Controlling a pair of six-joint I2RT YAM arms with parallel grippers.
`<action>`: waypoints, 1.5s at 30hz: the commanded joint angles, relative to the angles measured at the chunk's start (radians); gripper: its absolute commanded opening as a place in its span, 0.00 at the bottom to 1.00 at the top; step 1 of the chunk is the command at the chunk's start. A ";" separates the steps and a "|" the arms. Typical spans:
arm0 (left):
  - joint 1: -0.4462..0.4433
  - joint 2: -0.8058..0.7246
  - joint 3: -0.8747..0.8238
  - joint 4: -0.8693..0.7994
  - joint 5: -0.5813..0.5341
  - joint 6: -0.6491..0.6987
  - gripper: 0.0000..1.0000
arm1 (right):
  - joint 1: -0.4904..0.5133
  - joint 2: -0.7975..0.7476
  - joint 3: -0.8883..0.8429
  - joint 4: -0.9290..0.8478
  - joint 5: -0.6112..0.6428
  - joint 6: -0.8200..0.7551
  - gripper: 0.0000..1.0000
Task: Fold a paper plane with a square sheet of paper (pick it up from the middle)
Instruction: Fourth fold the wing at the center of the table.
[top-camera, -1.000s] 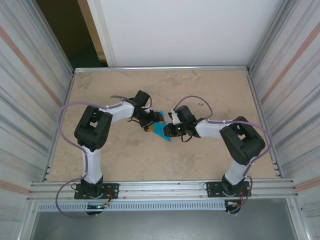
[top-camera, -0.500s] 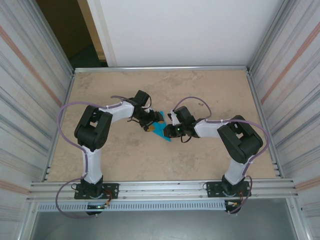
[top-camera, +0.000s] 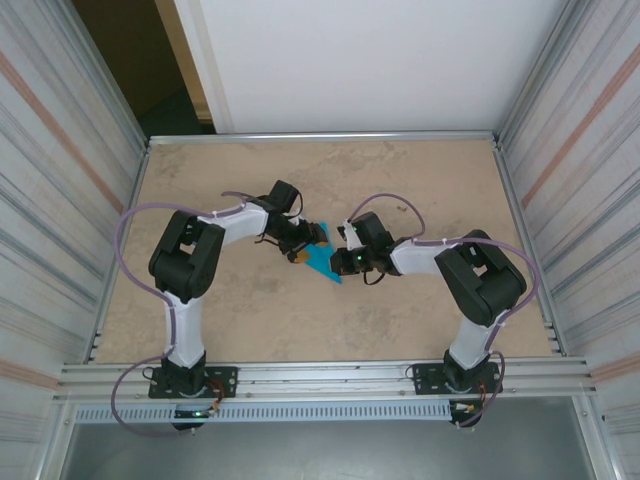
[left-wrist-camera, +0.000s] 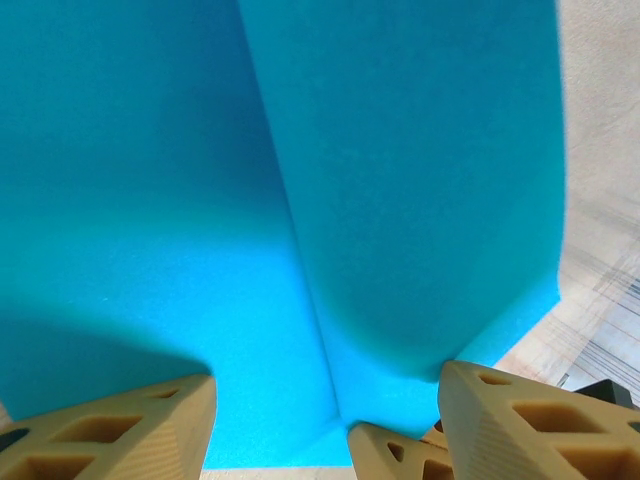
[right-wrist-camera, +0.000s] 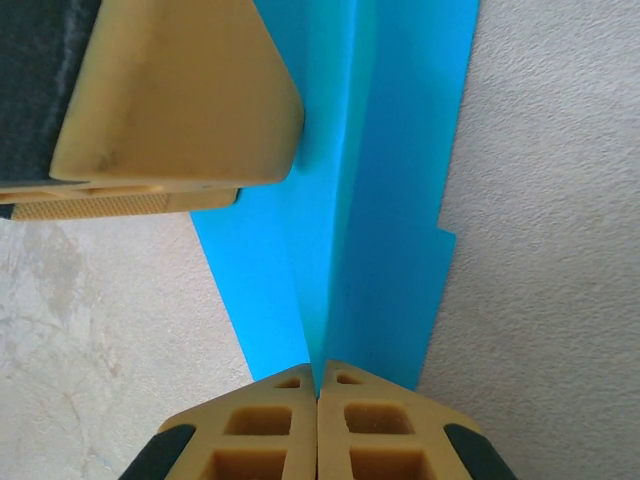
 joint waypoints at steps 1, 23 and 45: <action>-0.005 0.176 -0.116 -0.156 -0.158 -0.003 0.63 | -0.013 0.020 -0.014 0.013 -0.039 -0.020 0.06; 0.018 -0.221 -0.167 0.186 -0.086 0.057 0.66 | -0.068 0.095 -0.002 0.054 -0.270 0.030 0.00; 0.030 -0.332 -0.348 0.539 0.017 0.055 0.64 | -0.123 0.128 -0.012 0.084 -0.374 0.056 0.00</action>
